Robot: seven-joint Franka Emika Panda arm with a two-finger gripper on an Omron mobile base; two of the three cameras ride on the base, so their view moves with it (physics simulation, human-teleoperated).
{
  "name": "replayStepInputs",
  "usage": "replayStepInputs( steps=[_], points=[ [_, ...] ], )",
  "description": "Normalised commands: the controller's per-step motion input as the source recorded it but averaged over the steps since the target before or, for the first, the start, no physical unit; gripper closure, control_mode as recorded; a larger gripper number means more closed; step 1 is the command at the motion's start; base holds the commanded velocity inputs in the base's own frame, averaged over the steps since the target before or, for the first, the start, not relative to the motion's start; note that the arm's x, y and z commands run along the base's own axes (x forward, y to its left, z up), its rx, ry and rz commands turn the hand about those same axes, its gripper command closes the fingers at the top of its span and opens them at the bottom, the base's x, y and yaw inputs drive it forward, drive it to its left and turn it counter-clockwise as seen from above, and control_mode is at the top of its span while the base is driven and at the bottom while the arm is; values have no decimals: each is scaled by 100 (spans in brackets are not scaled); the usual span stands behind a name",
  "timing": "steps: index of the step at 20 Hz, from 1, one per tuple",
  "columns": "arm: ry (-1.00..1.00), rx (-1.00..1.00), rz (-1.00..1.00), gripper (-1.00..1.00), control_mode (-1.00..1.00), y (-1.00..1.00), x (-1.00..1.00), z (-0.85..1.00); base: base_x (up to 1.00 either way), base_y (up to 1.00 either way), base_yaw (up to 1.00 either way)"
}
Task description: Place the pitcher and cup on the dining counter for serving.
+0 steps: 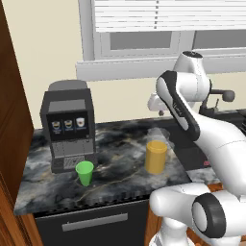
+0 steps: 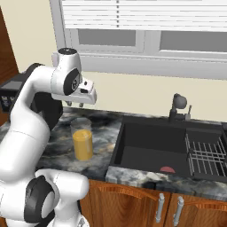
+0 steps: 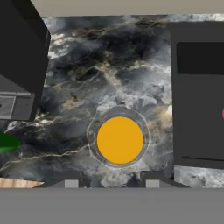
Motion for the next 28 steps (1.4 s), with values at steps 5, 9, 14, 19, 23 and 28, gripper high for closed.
replayStepInputs(
  steps=[5,9,14,19,23,28],
  points=[
    [0,0,0,-100,-100,2,-11,-27,0,0,0],
    [0,0,0,-100,-100,0,-3,-55,0,0,0],
    [-7,0,0,-100,-100,0,-8,-51,0,0,0],
    [-11,0,3,-100,-100,0,-16,-25,0,0,0],
    [-1,0,1,-100,-100,-2,0,-10,0,0,0],
    [0,0,0,-100,-100,-8,0,-8,0,0,0]
  ],
)
